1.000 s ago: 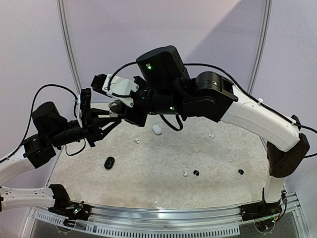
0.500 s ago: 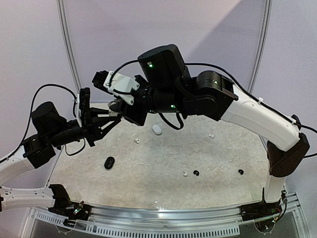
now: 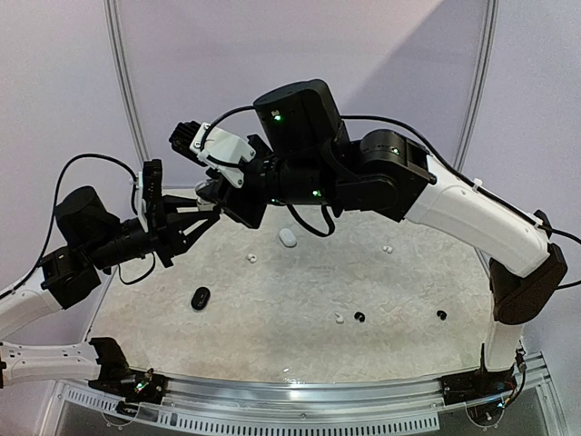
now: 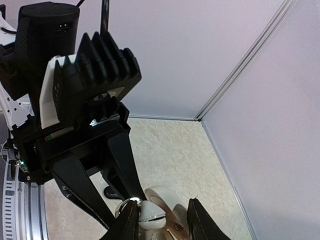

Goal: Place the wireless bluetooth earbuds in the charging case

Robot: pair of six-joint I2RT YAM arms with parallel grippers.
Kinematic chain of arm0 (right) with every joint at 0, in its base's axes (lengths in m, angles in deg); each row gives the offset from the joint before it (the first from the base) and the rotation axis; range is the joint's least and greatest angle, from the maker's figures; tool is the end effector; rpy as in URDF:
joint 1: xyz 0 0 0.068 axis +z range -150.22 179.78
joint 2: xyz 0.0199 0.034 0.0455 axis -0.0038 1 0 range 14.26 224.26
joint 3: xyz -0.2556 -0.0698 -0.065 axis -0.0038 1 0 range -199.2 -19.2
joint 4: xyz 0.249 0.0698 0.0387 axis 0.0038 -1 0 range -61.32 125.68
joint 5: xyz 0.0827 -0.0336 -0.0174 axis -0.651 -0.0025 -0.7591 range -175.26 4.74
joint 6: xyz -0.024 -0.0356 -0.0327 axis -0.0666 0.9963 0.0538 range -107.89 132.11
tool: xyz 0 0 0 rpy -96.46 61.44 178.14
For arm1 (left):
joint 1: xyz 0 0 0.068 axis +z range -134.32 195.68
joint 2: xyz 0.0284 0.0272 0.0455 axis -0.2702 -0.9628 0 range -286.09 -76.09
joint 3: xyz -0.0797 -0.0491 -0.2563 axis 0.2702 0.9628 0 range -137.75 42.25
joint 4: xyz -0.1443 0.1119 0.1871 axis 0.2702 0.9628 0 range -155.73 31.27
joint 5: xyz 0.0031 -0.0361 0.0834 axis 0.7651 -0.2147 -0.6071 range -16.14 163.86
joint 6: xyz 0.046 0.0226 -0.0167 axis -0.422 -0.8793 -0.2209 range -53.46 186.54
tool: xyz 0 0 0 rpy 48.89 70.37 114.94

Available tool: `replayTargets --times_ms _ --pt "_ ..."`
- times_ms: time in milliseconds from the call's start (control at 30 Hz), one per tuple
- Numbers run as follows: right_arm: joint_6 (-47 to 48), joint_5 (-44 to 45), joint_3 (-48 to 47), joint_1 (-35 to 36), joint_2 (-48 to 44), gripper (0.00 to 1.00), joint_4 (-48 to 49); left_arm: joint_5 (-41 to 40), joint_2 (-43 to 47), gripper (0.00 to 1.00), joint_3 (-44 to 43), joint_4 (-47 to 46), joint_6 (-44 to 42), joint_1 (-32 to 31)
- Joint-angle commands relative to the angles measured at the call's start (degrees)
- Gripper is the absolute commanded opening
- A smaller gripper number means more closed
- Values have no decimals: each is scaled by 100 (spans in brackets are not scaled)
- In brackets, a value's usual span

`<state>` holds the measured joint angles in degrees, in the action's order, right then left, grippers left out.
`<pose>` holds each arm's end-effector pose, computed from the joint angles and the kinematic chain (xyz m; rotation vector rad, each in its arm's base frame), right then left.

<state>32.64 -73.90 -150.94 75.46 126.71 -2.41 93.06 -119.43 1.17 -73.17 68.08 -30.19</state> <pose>0.1145 0.4202 0.4600 -1.3340 1.3800 0.4657 0.1184 -0.1391 0.3548 0.8386 1.3083 -0.9092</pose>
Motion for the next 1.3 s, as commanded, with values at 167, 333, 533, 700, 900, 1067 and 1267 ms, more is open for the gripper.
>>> replayTargets --times_ms 167,333,533,700,900,1067,1267 --pt "-80 -390 71 34 146 38 -347 -85 132 0 -137 -615 -23 -72" --pt "-50 -348 61 29 206 40 -316 -87 136 0 -133 -625 68 -72" --pt "-66 -330 42 33 219 43 -237 -129 142 0 -129 -602 263 -72" --pt "-140 -702 -189 26 200 51 -33 -364 149 0 -69 -494 479 -63" --pt "-207 -726 -185 33 82 59 48 -358 167 0 -28 -455 488 -45" --pt "-393 -787 -133 29 -174 58 451 -389 182 0 25 -429 513 -28" --pt "-638 -926 215 33 -619 52 858 -410 198 0 65 -433 519 -11"
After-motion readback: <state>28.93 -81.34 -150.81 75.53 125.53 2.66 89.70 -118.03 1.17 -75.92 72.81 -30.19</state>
